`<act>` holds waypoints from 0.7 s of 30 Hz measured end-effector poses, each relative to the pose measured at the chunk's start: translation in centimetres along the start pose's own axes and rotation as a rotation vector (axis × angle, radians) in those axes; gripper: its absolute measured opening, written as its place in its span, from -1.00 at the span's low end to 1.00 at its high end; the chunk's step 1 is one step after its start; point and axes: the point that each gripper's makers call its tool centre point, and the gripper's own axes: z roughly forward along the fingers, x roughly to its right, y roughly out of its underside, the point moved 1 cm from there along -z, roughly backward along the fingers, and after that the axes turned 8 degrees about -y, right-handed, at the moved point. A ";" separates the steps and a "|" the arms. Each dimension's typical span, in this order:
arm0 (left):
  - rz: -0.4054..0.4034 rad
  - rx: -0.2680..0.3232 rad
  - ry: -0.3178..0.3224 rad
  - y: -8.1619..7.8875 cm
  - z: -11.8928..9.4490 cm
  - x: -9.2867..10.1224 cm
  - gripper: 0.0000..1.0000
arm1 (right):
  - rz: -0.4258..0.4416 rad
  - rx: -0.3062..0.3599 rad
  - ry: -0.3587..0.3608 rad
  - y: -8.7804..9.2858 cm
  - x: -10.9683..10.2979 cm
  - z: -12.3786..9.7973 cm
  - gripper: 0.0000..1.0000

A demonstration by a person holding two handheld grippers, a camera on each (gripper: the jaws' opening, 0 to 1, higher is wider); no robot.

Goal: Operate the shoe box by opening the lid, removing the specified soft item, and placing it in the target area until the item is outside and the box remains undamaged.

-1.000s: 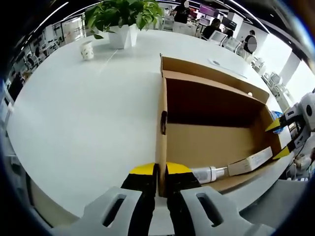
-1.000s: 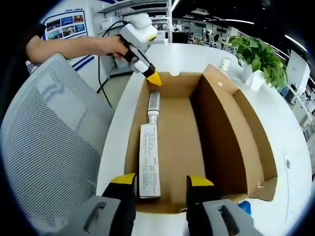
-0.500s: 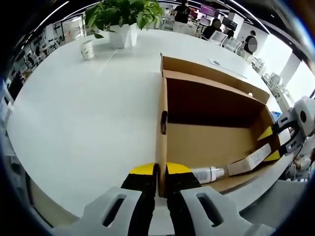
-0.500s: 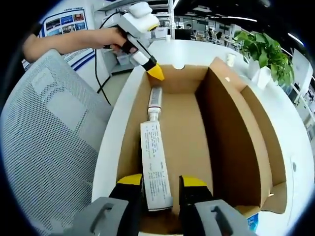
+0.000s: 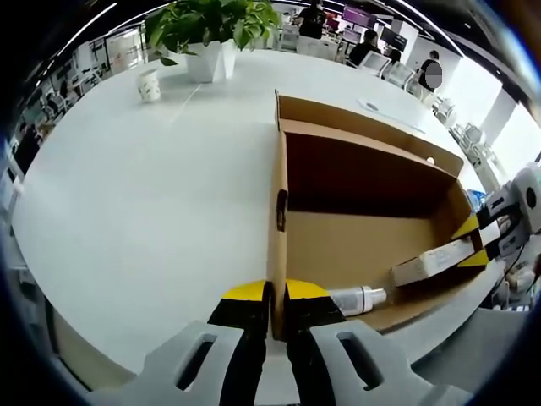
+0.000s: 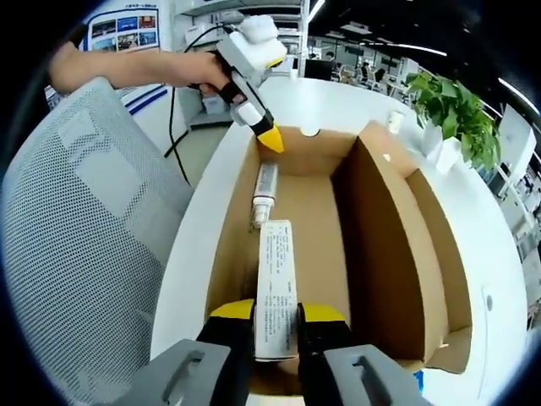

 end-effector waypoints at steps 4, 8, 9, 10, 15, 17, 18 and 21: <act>0.003 0.001 -0.001 0.1 -0.1 0.1 -0.93 | 0.008 0.034 0.014 -0.8 0.1 -1.3 -0.71; -0.002 0.002 0.001 0.1 -0.1 0.1 -0.93 | 0.017 0.083 0.032 -2.0 0.2 -3.0 -0.71; -0.003 0.003 0.001 0.0 -0.1 0.1 -0.93 | 0.020 0.091 0.033 -2.2 0.2 -3.2 -0.71; -0.003 0.004 0.001 0.0 -0.1 0.1 -0.93 | 0.034 0.121 0.039 -2.7 0.3 -3.9 -0.71; 0.005 0.004 -0.002 0.0 -0.1 0.1 -0.93 | 0.030 0.154 0.060 -3.4 0.4 -6.1 -0.71; 0.003 0.004 -0.001 0.0 -0.1 0.0 -0.93 | 0.022 0.160 0.067 -3.5 0.4 -7.1 -0.71; 0.003 0.004 -0.001 0.0 -0.1 0.1 -0.93 | 0.021 0.161 0.071 -3.5 0.5 -7.5 -0.71; 0.005 0.005 -0.002 0.0 0.0 0.0 -0.93 | 0.003 0.161 0.081 -3.5 0.5 -8.9 -0.71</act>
